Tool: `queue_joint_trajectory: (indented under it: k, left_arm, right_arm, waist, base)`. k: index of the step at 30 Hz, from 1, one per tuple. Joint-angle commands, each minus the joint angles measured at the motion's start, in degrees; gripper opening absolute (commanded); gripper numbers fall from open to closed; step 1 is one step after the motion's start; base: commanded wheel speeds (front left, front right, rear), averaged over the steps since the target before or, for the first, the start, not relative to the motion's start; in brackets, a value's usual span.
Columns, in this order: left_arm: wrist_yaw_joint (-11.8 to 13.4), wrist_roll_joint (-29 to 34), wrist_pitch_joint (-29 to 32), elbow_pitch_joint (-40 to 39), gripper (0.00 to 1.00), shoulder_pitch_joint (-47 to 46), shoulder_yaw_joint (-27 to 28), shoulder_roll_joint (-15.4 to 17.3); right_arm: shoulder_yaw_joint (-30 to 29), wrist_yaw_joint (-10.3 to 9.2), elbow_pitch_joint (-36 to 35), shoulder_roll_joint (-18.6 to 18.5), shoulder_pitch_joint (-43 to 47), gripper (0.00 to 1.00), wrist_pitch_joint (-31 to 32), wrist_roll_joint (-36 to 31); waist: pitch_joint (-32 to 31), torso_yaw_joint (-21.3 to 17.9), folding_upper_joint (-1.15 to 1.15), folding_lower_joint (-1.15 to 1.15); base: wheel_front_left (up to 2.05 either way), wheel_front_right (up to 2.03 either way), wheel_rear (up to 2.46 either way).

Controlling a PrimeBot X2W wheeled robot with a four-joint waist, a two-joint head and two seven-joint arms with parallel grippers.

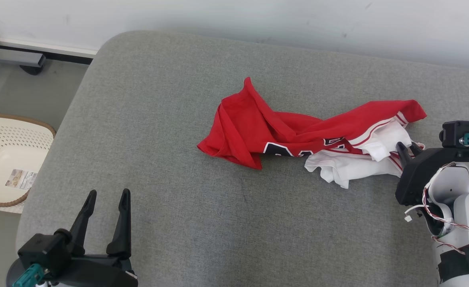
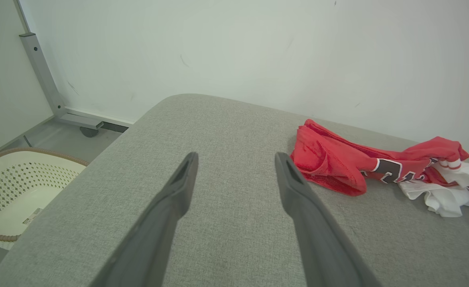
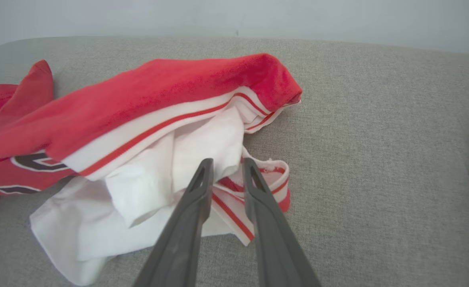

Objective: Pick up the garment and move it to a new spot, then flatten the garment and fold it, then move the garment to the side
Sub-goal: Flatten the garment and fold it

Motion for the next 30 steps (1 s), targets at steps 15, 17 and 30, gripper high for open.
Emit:
queue_joint_trajectory:
  k: [15, 17, 30]
  left_arm:
    - [0.39, -0.55, -0.76, 0.37, 1.0, -0.62, 0.36, 0.5]
    - [0.41, -0.59, -0.82, 0.34, 1.0, -0.44, 0.46, 0.66]
    - [1.06, -0.79, -0.62, -0.84, 1.0, 0.37, 0.96, 1.73]
  right_arm:
    - [0.36, 0.01, -1.51, -0.2, -0.48, 0.0, -1.45, 3.36]
    - [0.93, 0.01, -4.8, -0.2, 0.73, 0.0, -0.8, 5.29]
    - [-5.3, 0.01, -33.42, -0.2, 17.98, 0.0, 10.99, 15.17]
  waist:
    - [0.17, 0.3, 0.0, 0.0]
    - [-0.02, -0.13, 0.0, 0.0]
    - [-0.36, -3.35, 0.0, 0.0]
  base:
    - [0.0, 0.0, 0.0]
    - [0.0, 0.0, 0.0]
    - [0.0, 0.0, 0.0]
